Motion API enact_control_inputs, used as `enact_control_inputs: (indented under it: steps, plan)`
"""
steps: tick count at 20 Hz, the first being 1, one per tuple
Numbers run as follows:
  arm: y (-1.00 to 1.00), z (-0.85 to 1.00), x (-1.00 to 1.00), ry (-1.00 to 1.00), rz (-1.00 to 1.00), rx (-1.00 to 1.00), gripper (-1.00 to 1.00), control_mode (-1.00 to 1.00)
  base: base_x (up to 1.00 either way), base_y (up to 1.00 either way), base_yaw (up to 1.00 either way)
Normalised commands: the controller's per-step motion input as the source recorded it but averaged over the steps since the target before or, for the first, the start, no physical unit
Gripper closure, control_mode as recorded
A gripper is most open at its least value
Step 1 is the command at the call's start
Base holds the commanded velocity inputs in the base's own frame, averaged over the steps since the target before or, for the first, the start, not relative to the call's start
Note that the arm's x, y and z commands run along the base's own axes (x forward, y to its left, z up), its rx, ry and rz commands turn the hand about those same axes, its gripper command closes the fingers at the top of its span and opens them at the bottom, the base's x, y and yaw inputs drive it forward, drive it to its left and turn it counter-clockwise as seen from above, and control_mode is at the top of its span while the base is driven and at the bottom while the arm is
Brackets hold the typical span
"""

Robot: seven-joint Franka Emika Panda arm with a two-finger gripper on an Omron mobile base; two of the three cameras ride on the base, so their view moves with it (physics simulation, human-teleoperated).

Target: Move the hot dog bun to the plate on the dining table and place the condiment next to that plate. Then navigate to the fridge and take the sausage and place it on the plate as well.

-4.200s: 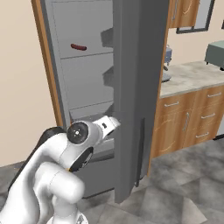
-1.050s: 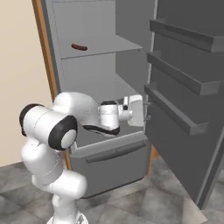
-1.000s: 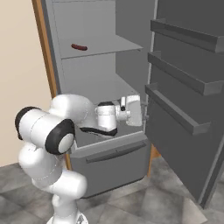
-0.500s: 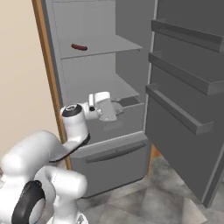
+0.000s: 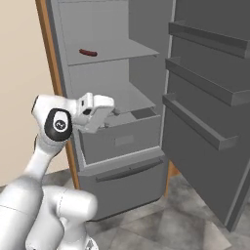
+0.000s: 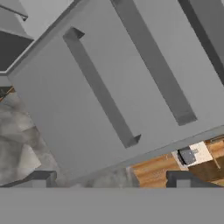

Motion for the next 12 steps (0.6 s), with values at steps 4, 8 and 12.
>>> enact_control_inputs:
  steps: [4, 8, 12]
  plan:
    - [0.41, 0.02, -0.49, 0.10, 0.17, 0.81, -1.00, -1.00, 0.00, 0.00, 0.00]
    - [0.46, 0.00, -0.31, 0.11, 0.10, 0.79, -1.00, -1.00, 0.00, 0.00, 0.00]
    - [0.57, -0.14, -0.18, 0.21, 0.07, 0.63, -1.00, -1.00, 0.00, 0.00, 0.00]
